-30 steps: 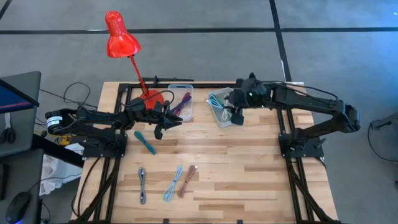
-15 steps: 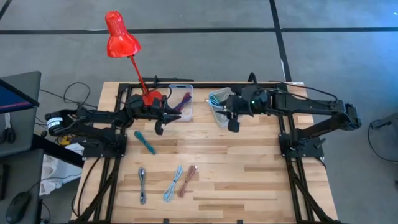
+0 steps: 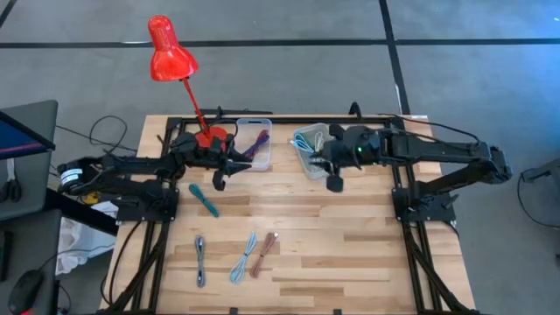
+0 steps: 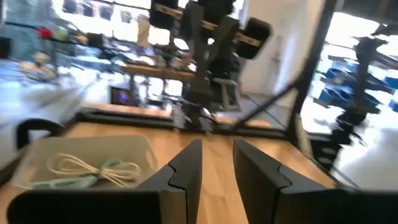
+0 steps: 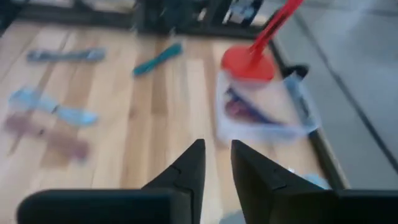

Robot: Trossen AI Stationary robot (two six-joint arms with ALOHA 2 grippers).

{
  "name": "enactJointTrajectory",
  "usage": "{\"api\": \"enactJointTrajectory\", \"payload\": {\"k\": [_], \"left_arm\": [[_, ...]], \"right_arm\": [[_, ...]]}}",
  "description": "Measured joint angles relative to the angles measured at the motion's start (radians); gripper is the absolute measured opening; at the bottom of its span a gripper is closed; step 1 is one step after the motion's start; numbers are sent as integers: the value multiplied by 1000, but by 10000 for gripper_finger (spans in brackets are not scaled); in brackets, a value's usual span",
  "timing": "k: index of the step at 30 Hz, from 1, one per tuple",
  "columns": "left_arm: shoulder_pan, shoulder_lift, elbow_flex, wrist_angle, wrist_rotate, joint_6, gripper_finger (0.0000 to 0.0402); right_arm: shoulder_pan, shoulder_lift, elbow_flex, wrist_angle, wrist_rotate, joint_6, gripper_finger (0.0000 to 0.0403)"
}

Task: Pick & Place USB Port
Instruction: Put the pink USB cable into the gray bin

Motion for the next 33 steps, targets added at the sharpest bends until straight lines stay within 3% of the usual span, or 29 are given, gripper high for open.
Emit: {"api": "enactJointTrajectory", "payload": {"k": [3, 6, 12, 16, 23, 33], "left_arm": [[28, -76, 0, -94, 65, 5, 90], [61, -167, 0, -252, 64, 37, 90], [69, -277, 0, -533, 58, 41, 90], [30, -272, 0, -538, 31, 66, 90], [55, -268, -1, -548, -2, 116, 90], [64, -255, -1, -565, -4, 109, 90]], "right_arm": [[24, -17, 0, -94, 62, 17, 58], [38, -25, -4, -137, 110, 18, 49], [43, -46, -144, 11, 105, 10, 34], [40, -67, -277, 192, 109, 16, 24], [51, -79, -460, 521, 102, 21, 8], [55, 41, -523, 633, 102, 81, 7]]}}
